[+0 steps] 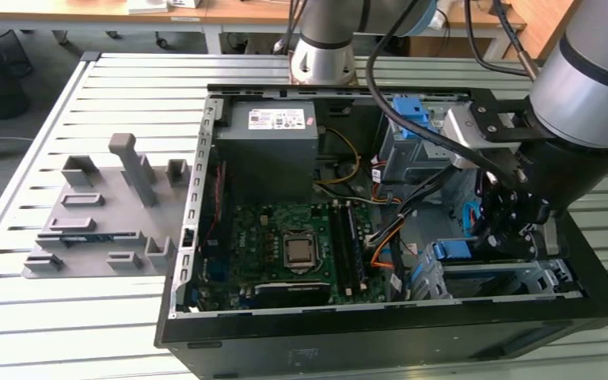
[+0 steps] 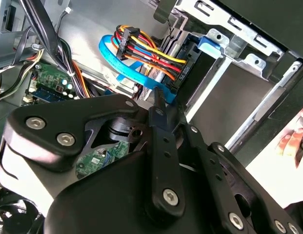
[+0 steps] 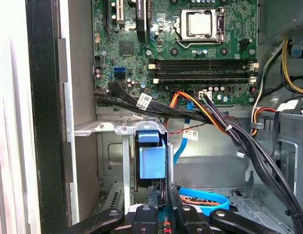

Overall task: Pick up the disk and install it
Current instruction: 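Insert the second disk wire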

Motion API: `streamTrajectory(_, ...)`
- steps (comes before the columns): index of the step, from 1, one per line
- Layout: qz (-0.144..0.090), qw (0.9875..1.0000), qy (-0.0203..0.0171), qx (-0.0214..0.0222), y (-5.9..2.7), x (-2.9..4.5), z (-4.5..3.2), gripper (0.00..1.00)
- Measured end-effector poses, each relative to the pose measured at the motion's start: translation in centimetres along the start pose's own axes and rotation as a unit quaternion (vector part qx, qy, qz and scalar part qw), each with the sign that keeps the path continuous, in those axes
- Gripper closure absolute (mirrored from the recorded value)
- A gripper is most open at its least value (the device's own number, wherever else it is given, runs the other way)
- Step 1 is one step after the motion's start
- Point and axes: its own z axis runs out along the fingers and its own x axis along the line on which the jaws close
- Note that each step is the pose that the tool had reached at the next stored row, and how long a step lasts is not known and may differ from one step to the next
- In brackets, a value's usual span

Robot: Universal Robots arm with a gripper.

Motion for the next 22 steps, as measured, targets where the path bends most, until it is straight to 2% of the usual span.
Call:
streamTrajectory(5, 0.000, 1.0000, -0.0001, 0.0000, -0.03, -0.01, -0.48, 0.76)
streamTrajectory(12, 0.000, 1.0000, 0.0000, -0.0013, -0.11, -0.06, -1.58, 0.76)
streamTrajectory(14, 0.000, 1.0000, -0.0002, -0.0014, -0.11, -0.06, -1.59, 0.78)
streamTrajectory(15, 0.000, 1.0000, -0.0002, -0.0014, -0.11, -0.06, -1.59, 0.84)
streamTrajectory(16, 0.000, 1.0000, -0.0002, -0.0014, -0.11, -0.06, -1.59, 0.84)
streamTrajectory(17, 0.000, 1.0000, -0.0001, -0.0014, -0.11, -0.06, -1.60, 0.89)
streamTrajectory(22, 0.000, 1.0000, -0.0001, -0.0015, -0.11, -0.06, -1.60, 0.89)
